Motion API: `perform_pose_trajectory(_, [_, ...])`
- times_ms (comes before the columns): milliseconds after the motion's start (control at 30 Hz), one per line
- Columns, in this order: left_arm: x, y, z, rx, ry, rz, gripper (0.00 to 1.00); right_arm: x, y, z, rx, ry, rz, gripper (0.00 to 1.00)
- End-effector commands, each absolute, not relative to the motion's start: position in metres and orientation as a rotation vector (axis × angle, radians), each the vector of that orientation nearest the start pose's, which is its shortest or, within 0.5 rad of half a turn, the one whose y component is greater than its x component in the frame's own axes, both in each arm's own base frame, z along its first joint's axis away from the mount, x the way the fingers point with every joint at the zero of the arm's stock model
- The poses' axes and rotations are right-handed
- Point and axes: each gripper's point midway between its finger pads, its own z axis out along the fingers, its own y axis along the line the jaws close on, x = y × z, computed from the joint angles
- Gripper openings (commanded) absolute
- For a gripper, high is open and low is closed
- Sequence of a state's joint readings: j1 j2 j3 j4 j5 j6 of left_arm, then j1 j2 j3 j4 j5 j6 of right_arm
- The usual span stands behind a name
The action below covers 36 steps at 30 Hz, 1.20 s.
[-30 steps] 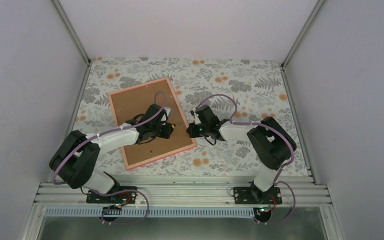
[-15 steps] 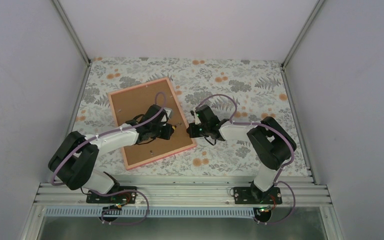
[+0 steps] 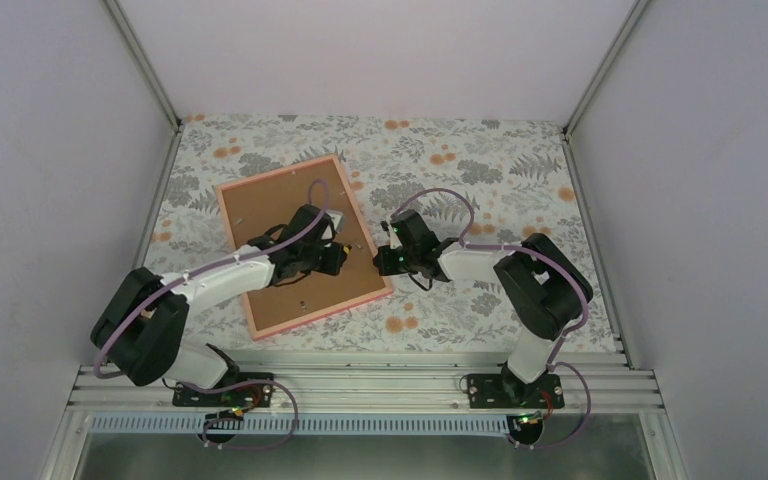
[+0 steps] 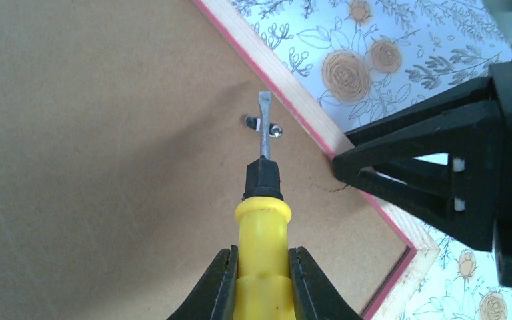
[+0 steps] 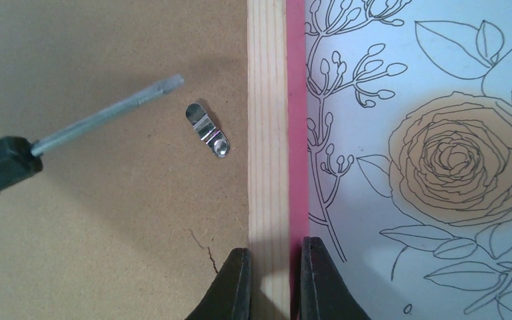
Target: Take the photo out of the frame
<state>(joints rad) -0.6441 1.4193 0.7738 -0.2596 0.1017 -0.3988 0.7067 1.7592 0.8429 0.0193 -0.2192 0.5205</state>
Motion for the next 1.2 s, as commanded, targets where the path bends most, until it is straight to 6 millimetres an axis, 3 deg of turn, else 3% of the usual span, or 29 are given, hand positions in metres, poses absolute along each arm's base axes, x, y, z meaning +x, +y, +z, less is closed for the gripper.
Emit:
perform_pose_trajectory(0, [0.293, -0.237, 0.089, 0.379, 2.506, -0.535, 0.03, 0.265, 0.294, 0.006, -0.395, 2.715, 0.751, 0.04])
perform_pose_trajectory(700, [0.289, -0.231, 0.069, 0.407, 2.588, -0.482, 0.02, 0.265, 0.294, 0.006, -0.400, 2.715, 0.752, 0.04])
perform_pose_trajectory(1167, [0.269, -0.229, 0.061, 0.447, 2.640, -0.522, 0.02, 0.265, 0.294, 0.006, -0.399, 2.714, 0.750, 0.04])
